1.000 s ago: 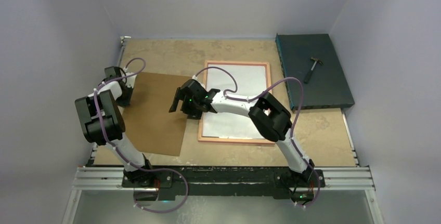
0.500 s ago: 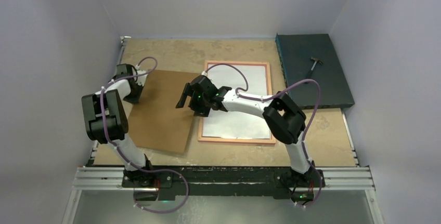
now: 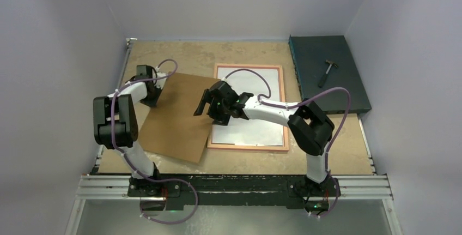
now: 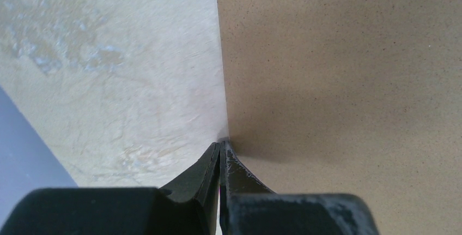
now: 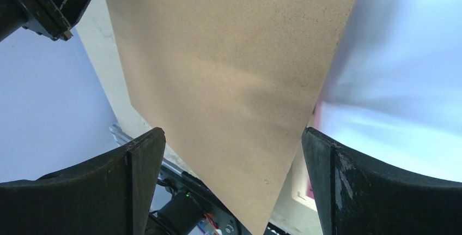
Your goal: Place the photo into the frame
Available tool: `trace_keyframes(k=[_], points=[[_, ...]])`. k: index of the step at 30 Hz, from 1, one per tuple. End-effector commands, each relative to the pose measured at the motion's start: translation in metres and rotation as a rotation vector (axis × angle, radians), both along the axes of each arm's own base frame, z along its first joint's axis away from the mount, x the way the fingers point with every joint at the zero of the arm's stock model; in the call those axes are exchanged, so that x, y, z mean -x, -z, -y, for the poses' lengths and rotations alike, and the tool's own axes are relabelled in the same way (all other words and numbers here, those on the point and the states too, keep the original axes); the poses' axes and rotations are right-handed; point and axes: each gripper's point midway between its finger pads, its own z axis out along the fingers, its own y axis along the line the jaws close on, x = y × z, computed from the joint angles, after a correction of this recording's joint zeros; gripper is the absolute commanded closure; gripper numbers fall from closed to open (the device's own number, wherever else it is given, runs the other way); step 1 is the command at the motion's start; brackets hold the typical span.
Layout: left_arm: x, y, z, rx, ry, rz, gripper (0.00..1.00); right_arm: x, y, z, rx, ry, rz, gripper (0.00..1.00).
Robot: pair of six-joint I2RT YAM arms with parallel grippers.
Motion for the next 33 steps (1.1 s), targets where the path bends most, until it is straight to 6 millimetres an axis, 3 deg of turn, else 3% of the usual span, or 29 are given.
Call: trace_keyframes(k=[1,12,21,33], points=[[0.039,0.022,0.08,0.26,0.066,-0.184,0.99,-0.022,-0.072,-0.012,-0.224,0.054,0.121,0.04],[0.039,0.012,0.112,0.265,0.13,-0.179,1.0,-0.023,-0.057,0.029,-0.19,0.104,0.103,0.03],[0.036,0.01,0.099,0.19,0.115,-0.153,1.0,-0.015,-0.019,0.05,-0.127,0.072,0.069,0.03],[0.033,0.01,0.093,0.16,0.103,-0.147,1.0,-0.009,-0.02,0.062,-0.123,-0.002,0.136,0.08]])
